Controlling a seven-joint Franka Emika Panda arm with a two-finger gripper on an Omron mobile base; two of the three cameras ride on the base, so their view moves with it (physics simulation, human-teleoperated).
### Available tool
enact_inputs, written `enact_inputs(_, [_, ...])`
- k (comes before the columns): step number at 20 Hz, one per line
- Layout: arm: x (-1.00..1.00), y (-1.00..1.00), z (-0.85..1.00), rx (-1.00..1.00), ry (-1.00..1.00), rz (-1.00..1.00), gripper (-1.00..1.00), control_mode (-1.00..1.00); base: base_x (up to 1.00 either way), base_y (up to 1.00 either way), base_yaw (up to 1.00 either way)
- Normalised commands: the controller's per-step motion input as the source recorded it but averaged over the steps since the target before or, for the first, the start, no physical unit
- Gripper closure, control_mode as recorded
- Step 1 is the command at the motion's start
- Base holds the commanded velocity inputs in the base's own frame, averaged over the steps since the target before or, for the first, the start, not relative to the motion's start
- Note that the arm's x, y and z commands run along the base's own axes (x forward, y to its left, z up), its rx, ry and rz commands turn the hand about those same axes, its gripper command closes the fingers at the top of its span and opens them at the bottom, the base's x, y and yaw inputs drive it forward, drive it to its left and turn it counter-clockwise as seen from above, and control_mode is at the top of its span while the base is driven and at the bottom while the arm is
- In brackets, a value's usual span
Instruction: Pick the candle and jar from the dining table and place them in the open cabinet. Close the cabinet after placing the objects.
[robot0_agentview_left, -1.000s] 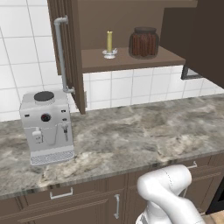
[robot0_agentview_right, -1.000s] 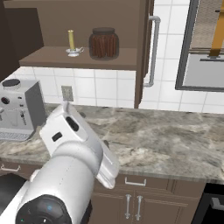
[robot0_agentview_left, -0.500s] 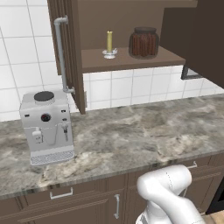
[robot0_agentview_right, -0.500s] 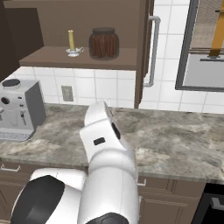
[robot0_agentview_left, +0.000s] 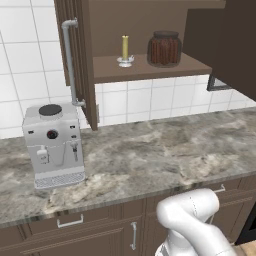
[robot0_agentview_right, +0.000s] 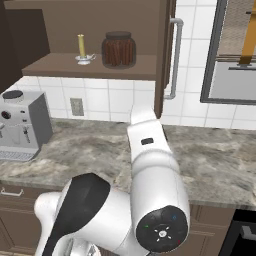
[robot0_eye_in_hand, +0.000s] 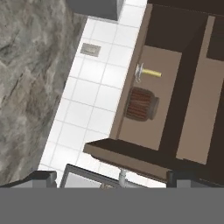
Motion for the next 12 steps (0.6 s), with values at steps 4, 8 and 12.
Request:
enact_inputs(4, [0.61,-0.14,0.00,0.07,0.00,0.00,-1.00,-1.00,0.00,0.00,0.00])
enact_inputs(8, [0.57,-0.11,-0.02,0.00,0.00,0.00,-1.00,-1.00,0.00,0.00,0.00])
enact_inputs(12, [0.55,-0.16,-0.03,0.00,0.00,0.00,-1.00,-1.00,0.00,0.00,0.00])
